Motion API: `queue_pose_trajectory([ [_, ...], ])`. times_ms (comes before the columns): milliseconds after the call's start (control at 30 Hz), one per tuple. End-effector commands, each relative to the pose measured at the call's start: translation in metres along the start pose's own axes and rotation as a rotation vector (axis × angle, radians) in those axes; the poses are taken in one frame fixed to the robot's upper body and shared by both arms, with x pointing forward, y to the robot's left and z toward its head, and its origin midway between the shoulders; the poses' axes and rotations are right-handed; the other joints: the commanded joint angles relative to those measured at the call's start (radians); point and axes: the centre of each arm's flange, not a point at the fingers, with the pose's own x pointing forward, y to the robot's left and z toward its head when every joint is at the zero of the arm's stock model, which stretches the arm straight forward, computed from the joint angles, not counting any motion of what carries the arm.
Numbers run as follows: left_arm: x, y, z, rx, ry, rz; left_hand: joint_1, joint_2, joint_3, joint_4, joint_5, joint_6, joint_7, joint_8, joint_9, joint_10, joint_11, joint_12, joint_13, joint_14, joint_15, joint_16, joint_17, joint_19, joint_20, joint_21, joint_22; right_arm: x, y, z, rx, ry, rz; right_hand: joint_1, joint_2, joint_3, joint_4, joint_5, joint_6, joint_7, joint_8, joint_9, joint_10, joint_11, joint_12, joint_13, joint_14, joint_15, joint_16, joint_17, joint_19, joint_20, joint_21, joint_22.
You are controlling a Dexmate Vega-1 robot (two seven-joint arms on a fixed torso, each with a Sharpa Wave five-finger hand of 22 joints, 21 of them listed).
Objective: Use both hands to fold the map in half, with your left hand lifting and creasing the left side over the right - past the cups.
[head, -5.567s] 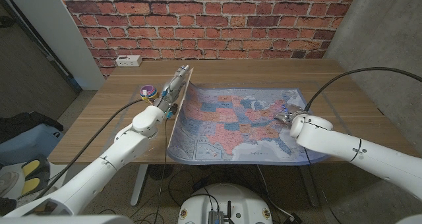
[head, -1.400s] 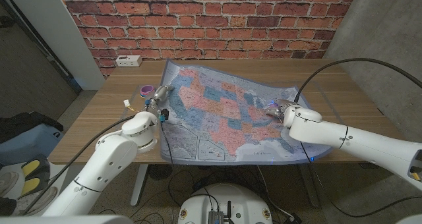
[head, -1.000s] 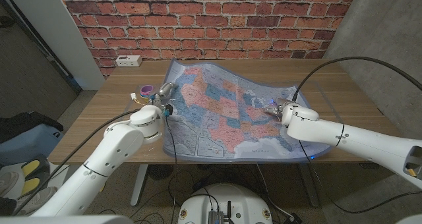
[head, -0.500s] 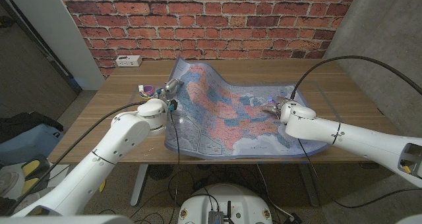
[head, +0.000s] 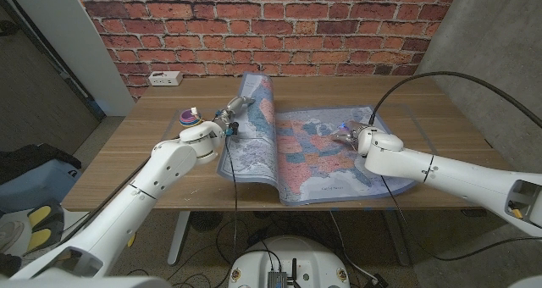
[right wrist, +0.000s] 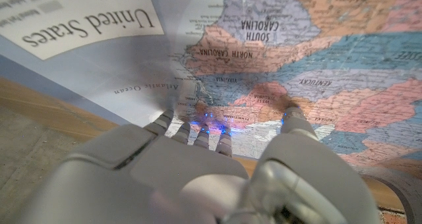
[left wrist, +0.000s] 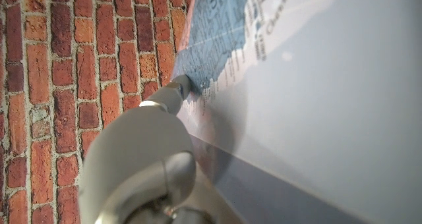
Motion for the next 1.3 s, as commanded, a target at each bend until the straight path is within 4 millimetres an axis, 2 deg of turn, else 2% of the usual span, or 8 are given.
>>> queue_pose_trajectory([
  [33,0.036,-0.021,-0.004,-0.031,-0.005,-0.240,-0.012,0.003,0.014,0.000,-0.012,-0.014,-0.003,0.013,0.021,0.052,-0.071,-0.011,0.010,-0.062,-0.029,-0.018,0.002,-0.012,-0.002,-0.007,0.003,0.005,0.005,0.002,-0.011,-0.010,0.025,0.004,-0.007,-0.003,0.000,0.006,0.010,-0.003,0.008,0.002,0.004,0.005,0.006,0.001,-0.044,0.001,0.003,0.001,0.011,0.003,0.008,0.003],
  [133,0.044,-0.026,-0.006,-0.032,-0.003,-0.277,-0.016,0.003,0.018,0.000,-0.019,-0.019,-0.008,0.019,0.028,0.042,-0.063,-0.024,0.008,-0.071,-0.027,-0.028,0.002,-0.021,-0.002,-0.012,0.002,0.005,0.005,0.002,-0.009,-0.010,0.023,0.005,-0.007,-0.004,0.000,0.007,0.011,-0.002,0.008,0.002,0.005,0.004,0.006,0.001,-0.043,0.001,0.002,0.001,0.013,0.003,0.008,0.003],
  [400,0.059,-0.036,-0.014,-0.073,-0.012,-0.342,-0.024,0.005,0.027,0.000,-0.032,-0.023,-0.005,0.032,0.041,0.042,-0.066,-0.041,0.013,-0.108,-0.020,-0.055,0.002,-0.052,0.001,-0.024,0.003,0.003,0.007,0.001,-0.007,-0.006,0.026,0.006,-0.008,-0.005,-0.001,0.010,0.011,-0.002,0.008,0.003,0.005,0.005,0.006,0.001,-0.042,0.001,0.002,0.001,0.015,0.003,0.008,0.003],
  [767,0.065,-0.053,-0.023,-0.150,-0.024,-0.345,-0.028,0.002,0.042,-0.005,-0.038,0.000,-0.005,0.054,0.052,0.047,-0.071,-0.070,-0.002,-0.116,-0.009,-0.072,0.000,-0.056,-0.001,-0.026,0.003,0.002,0.005,0.001,-0.008,-0.010,0.027,0.007,-0.008,-0.007,-0.001,0.013,0.012,-0.002,0.007,0.003,0.007,0.005,0.006,0.001,-0.040,0.000,0.002,0.000,0.019,0.002,0.007,0.003],
  [967,0.061,-0.061,-0.026,-0.169,-0.040,-0.258,-0.025,-0.020,0.063,-0.023,-0.032,0.044,-0.009,0.056,0.016,0.077,-0.067,-0.095,-0.015,-0.090,-0.006,-0.080,-0.005,-0.034,-0.006,-0.018,0.004,0.002,0.005,0.001,-0.011,-0.017,0.025,0.008,-0.009,-0.008,-0.001,0.015,0.012,-0.001,0.007,0.003,0.008,0.007,0.006,0.001,-0.039,0.000,0.002,0.000,0.021,0.000,0.008,0.003],
  [1100,0.058,-0.067,-0.025,-0.159,-0.043,-0.182,-0.025,-0.026,0.076,-0.025,-0.027,0.064,0.002,0.051,-0.009,0.089,-0.053,-0.111,-0.020,-0.077,-0.010,-0.085,-0.005,-0.023,-0.010,-0.013,0.004,0.002,0.005,0.001,-0.010,-0.017,0.027,0.009,-0.008,-0.008,-0.001,0.016,0.012,-0.001,0.007,0.003,0.008,0.006,0.006,0.001,-0.039,-0.001,0.001,0.000,0.022,-0.001,0.007,0.003],
  [1233,0.056,-0.073,-0.023,-0.134,-0.036,-0.096,-0.025,-0.029,0.083,-0.025,-0.025,0.068,0.007,0.046,-0.022,0.090,-0.051,-0.125,-0.021,-0.071,-0.010,-0.088,-0.005,-0.019,-0.010,-0.010,0.004,0.002,0.005,0.001,-0.010,-0.020,0.025,0.009,-0.008,-0.008,-0.001,0.017,0.013,-0.001,0.007,0.003,0.008,0.006,0.006,0.001,-0.039,-0.001,0.001,0.000,0.023,-0.002,0.007,0.003],
  [1300,0.056,-0.077,-0.022,-0.116,-0.025,-0.061,-0.024,-0.030,0.090,-0.026,-0.023,0.063,0.016,0.047,-0.020,0.084,-0.047,-0.139,-0.023,-0.080,0.004,-0.096,-0.004,-0.021,-0.004,-0.009,0.005,0.001,0.005,0.001,-0.009,-0.023,0.025,0.010,-0.008,-0.009,-0.001,0.018,0.013,-0.001,0.007,0.003,0.009,0.007,0.006,0.001,-0.038,0.000,0.001,0.000,0.023,-0.002,0.007,0.003],
])
